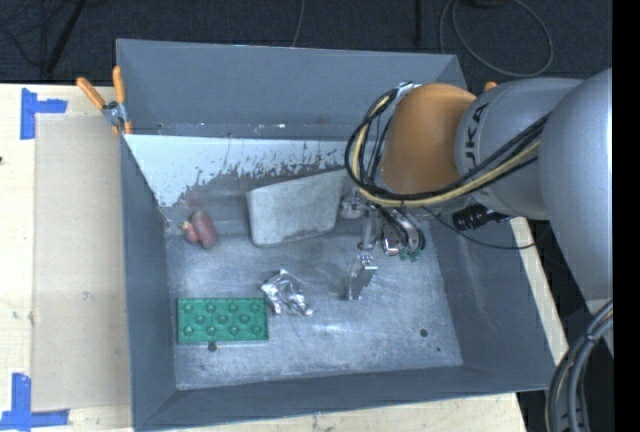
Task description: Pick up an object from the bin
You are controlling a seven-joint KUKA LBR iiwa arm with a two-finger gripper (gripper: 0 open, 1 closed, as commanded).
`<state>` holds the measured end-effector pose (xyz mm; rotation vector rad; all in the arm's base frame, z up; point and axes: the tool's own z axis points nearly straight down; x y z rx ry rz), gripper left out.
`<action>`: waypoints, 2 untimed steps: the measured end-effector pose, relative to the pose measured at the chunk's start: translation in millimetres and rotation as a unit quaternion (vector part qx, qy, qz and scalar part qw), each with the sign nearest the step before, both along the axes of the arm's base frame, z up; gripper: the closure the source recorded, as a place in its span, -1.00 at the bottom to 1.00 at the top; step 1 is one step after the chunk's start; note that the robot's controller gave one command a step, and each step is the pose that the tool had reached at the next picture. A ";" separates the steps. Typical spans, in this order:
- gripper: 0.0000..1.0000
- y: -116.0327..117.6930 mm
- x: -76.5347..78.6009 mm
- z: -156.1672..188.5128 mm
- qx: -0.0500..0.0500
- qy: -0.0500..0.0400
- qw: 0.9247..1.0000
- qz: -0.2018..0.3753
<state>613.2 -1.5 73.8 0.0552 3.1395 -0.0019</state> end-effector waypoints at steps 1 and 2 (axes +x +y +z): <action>-1.00 108.1 -7.2 9.4 0.002 0.001 0.998 -0.066; -1.00 165.0 -20.0 -1.1 0.000 -0.003 1.000 -0.005</action>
Offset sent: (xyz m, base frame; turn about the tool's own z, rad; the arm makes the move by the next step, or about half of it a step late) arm -0.0066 0.1034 0.0099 0.1382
